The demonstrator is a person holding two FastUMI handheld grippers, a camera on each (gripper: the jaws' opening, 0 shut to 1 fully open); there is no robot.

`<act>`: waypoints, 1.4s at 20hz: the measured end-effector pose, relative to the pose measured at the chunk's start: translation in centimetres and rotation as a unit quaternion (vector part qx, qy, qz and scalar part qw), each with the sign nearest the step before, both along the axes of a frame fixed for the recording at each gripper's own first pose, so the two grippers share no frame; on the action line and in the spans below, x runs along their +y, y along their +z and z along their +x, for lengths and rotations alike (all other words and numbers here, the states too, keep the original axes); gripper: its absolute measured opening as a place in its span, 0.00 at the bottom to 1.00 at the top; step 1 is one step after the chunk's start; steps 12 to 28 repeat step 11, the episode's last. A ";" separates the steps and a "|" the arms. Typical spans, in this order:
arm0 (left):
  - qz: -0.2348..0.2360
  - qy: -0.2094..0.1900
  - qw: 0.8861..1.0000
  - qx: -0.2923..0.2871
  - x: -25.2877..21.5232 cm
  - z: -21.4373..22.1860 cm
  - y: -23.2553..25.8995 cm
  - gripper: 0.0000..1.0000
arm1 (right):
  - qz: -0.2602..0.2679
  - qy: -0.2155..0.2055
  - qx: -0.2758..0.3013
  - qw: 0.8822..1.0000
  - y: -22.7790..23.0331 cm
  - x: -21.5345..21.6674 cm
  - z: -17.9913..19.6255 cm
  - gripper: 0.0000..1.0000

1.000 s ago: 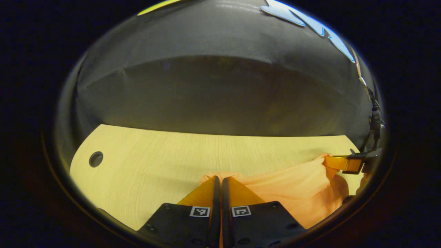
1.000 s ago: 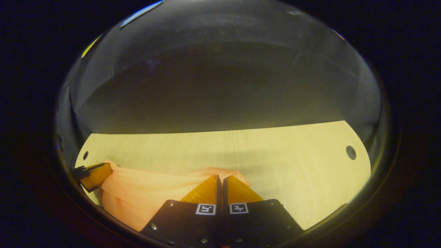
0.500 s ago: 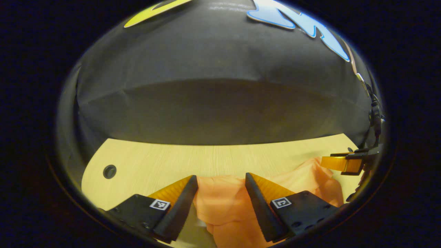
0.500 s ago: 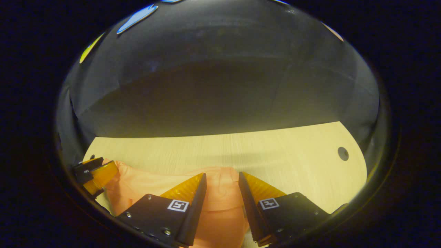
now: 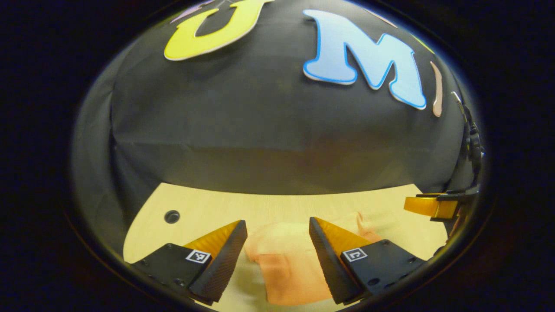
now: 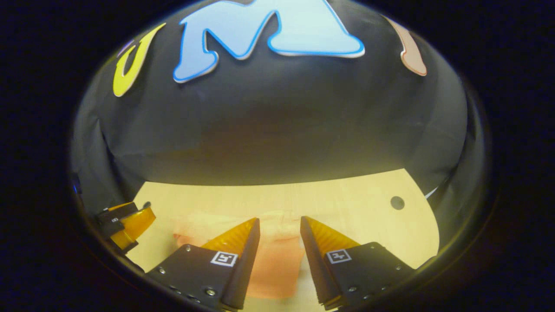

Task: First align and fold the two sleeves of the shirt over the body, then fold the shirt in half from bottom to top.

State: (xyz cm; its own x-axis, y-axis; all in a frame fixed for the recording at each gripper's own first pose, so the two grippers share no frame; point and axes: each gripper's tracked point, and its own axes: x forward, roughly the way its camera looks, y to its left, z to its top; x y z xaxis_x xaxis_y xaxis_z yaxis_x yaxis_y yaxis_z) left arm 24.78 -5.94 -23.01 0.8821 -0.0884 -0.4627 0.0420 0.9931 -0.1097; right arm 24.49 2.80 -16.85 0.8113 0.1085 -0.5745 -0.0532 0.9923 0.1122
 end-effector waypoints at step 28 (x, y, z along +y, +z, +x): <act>0.005 -0.010 0.997 -0.072 0.0 -16.5 13.7 0.93 | 0.007 0.021 -0.083 0.996 11.8 -0.1 -14.0 0.60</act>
